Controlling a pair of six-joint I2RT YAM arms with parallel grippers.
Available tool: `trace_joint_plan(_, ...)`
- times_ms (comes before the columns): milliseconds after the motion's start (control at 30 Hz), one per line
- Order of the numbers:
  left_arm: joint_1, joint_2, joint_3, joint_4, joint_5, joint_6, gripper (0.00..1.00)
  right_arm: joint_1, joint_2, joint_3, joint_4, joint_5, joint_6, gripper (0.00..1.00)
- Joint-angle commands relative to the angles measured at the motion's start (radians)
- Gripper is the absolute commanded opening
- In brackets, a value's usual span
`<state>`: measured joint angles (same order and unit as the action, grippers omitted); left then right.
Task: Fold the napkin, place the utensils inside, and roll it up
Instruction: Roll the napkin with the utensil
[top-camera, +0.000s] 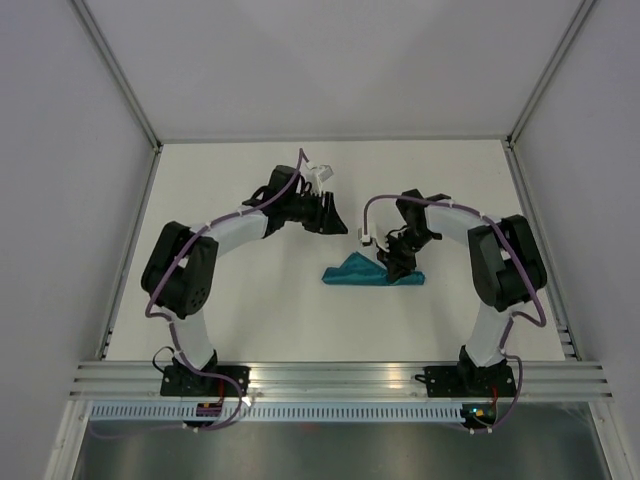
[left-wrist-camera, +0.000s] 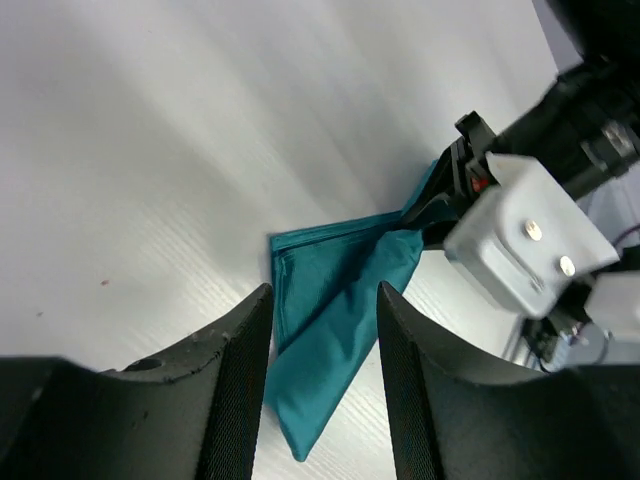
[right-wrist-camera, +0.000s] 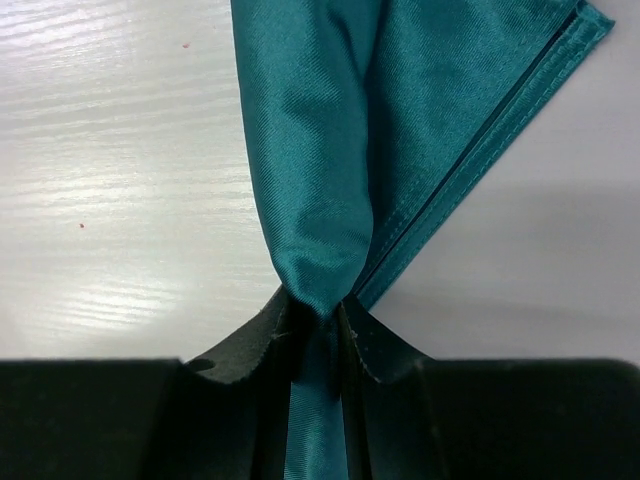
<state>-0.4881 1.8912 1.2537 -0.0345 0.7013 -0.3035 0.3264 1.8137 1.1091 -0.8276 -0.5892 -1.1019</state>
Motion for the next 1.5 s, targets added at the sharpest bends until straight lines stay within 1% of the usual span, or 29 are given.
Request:
trace_joint_plan(0, -0.018, -0.173, -0.135, 0.241, -0.175, -0.019, 0.51, -0.044, 0.136, 0.156, -0.237, -0.086, -0.136, 0.27)
trace_joint_plan(33, -0.026, -0.202, -0.201, 0.266, -0.218, -0.005, 0.52, -0.052, 0.201, 0.190, -0.304, -0.102, -0.153, 0.27)
trace_joint_plan(67, -0.032, -0.230, -0.239, 0.336, -0.245, 0.022, 0.52, -0.058, 0.234, 0.221, -0.336, -0.107, -0.180, 0.27)
trace_joint_plan(100, -0.043, -0.285, -0.311, 0.369, -0.276, 0.039, 0.52, -0.065, 0.293, 0.283, -0.396, -0.113, -0.194, 0.27)
trace_joint_plan(133, -0.076, -0.309, -0.342, 0.421, -0.348, 0.093, 0.52, -0.070, 0.321, 0.314, -0.424, -0.127, -0.216, 0.27)
trace_joint_plan(200, -0.125, -0.349, -0.414, 0.456, -0.434, 0.160, 0.53, -0.075, 0.370, 0.386, -0.468, -0.135, -0.228, 0.27)
trace_joint_plan(233, -0.183, -0.366, -0.430, 0.469, -0.504, 0.237, 0.54, -0.075, 0.412, 0.406, -0.496, -0.144, -0.231, 0.27)
trace_joint_plan(267, -0.220, -0.368, -0.439, 0.476, -0.551, 0.278, 0.54, -0.078, 0.430, 0.425, -0.505, -0.146, -0.236, 0.27)
trace_joint_plan(300, -0.290, -0.366, -0.451, 0.484, -0.586, 0.329, 0.54, -0.078, 0.461, 0.455, -0.527, -0.147, -0.236, 0.27)
trace_joint_plan(333, -0.325, -0.348, -0.453, 0.489, -0.649, 0.413, 0.54, -0.078, 0.473, 0.469, -0.534, -0.149, -0.237, 0.27)
trace_joint_plan(400, -0.383, -0.322, -0.435, 0.476, -0.692, 0.486, 0.55, -0.079, 0.505, 0.503, -0.556, -0.153, -0.236, 0.27)
trace_joint_plan(433, -0.427, -0.299, -0.422, 0.466, -0.729, 0.545, 0.55, -0.079, 0.516, 0.514, -0.559, -0.152, -0.230, 0.28)
trace_joint_plan(633, -0.541, -0.164, -0.340, 0.394, -0.775, 0.726, 0.56, -0.081, 0.565, 0.569, -0.578, -0.149, -0.211, 0.28)
trace_joint_plan(700, -0.567, -0.120, -0.314, 0.386, -0.784, 0.759, 0.56, -0.081, 0.578, 0.581, -0.579, -0.150, -0.208, 0.28)
trace_joint_plan(833, -0.590, -0.055, -0.275, 0.357, -0.786, 0.834, 0.56, -0.081, 0.590, 0.592, -0.582, -0.149, -0.200, 0.28)
trace_joint_plan(1033, -0.595, 0.023, -0.226, 0.347, -0.810, 0.892, 0.56, -0.081, 0.598, 0.600, -0.578, -0.138, -0.185, 0.28)
trace_joint_plan(1300, -0.592, 0.108, -0.188, 0.318, -0.816, 0.928, 0.55, -0.082, 0.610, 0.612, -0.590, -0.138, -0.184, 0.27)
trace_joint_plan(1433, -0.583, 0.121, -0.172, 0.253, -0.761, 0.911, 0.48, -0.081, 0.610, 0.618, -0.593, -0.136, -0.184, 0.29)
trace_joint_plan(1467, -0.580, 0.124, -0.156, 0.223, -0.743, 0.903, 0.42, -0.081, 0.610, 0.620, -0.594, -0.136, -0.182, 0.30)
